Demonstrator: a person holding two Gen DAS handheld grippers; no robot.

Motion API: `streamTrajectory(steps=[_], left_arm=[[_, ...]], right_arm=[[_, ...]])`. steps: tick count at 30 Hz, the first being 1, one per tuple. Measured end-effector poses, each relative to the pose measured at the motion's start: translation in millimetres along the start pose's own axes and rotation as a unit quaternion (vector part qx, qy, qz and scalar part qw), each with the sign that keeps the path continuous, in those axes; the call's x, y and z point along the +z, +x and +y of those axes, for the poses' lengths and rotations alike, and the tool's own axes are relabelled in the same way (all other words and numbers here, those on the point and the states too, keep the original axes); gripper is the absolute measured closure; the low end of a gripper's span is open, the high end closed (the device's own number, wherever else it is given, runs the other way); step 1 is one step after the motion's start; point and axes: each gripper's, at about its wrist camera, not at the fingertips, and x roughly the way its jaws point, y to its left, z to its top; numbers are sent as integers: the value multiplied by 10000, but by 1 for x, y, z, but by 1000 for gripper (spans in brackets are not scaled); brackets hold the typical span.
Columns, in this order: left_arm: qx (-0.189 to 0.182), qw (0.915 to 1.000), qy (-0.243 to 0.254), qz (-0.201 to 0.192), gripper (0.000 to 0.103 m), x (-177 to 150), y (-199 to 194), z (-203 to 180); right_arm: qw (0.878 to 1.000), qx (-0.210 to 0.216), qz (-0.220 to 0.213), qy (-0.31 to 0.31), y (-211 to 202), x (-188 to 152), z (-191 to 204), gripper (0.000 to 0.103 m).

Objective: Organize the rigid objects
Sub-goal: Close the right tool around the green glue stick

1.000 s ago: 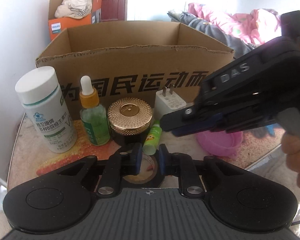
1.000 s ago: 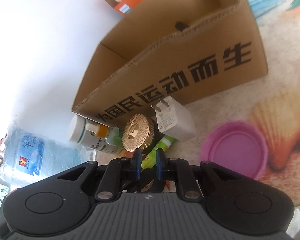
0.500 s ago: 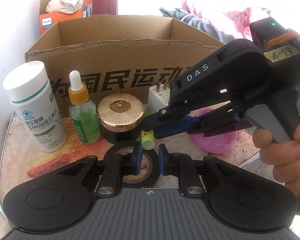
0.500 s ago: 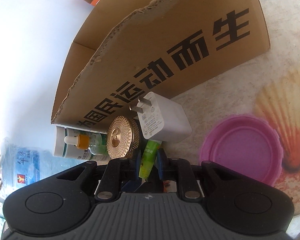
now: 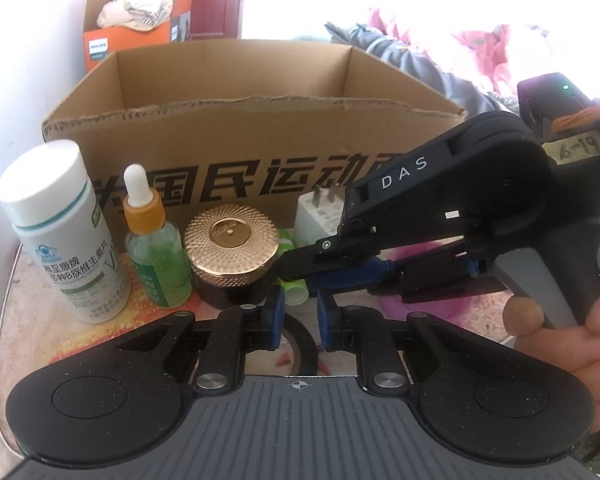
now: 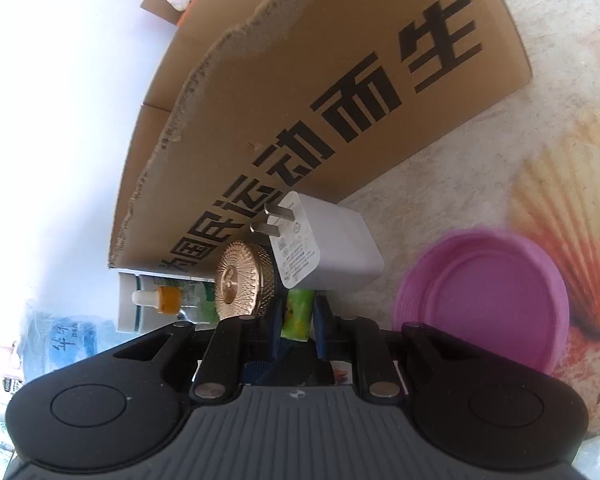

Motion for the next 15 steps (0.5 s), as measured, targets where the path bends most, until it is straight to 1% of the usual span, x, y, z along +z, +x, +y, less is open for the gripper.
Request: streamTrajectory(steps=[7,15], left_arm=[[-38,9999,90,-112,86,-4,-15,-7],[-68,9991,209,-373,86,-9,-44,-15]], right_arm=[[9998,162,-109,-66,-14,-9,2,86],[9989,351,-228,-220,-35,-25,10,86]])
